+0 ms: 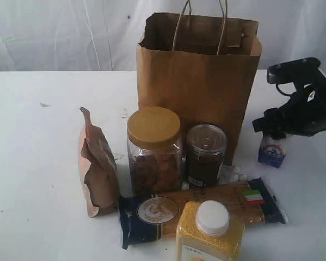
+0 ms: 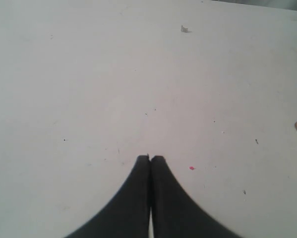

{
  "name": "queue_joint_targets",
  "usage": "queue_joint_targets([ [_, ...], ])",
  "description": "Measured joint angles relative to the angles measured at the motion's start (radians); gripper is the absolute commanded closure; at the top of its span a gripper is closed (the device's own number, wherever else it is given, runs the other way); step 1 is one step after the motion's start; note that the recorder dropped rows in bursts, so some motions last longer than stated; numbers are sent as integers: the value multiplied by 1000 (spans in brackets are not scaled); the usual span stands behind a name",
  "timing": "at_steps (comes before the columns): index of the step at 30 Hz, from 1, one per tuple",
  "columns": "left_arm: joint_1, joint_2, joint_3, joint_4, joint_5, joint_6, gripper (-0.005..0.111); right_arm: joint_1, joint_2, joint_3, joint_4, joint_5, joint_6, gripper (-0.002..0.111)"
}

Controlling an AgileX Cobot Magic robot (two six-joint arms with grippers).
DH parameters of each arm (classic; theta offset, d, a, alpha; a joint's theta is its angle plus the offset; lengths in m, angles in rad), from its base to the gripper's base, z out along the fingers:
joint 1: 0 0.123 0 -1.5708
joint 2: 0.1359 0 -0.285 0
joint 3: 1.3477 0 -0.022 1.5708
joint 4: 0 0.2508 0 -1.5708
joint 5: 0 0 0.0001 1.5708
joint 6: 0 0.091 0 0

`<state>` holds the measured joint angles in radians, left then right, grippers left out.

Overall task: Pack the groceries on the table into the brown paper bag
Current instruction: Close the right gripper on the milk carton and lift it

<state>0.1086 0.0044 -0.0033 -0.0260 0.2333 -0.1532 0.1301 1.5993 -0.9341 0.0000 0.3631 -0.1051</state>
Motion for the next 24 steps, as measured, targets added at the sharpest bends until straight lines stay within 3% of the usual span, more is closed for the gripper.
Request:
queue_joint_targets([
  [12, 0, 0, 0, 0, 0, 0, 107, 0, -162, -27, 46, 55, 0, 63],
  [24, 0, 0, 0, 0, 0, 0, 107, 0, -468, -5, 51, 193, 0, 63],
])
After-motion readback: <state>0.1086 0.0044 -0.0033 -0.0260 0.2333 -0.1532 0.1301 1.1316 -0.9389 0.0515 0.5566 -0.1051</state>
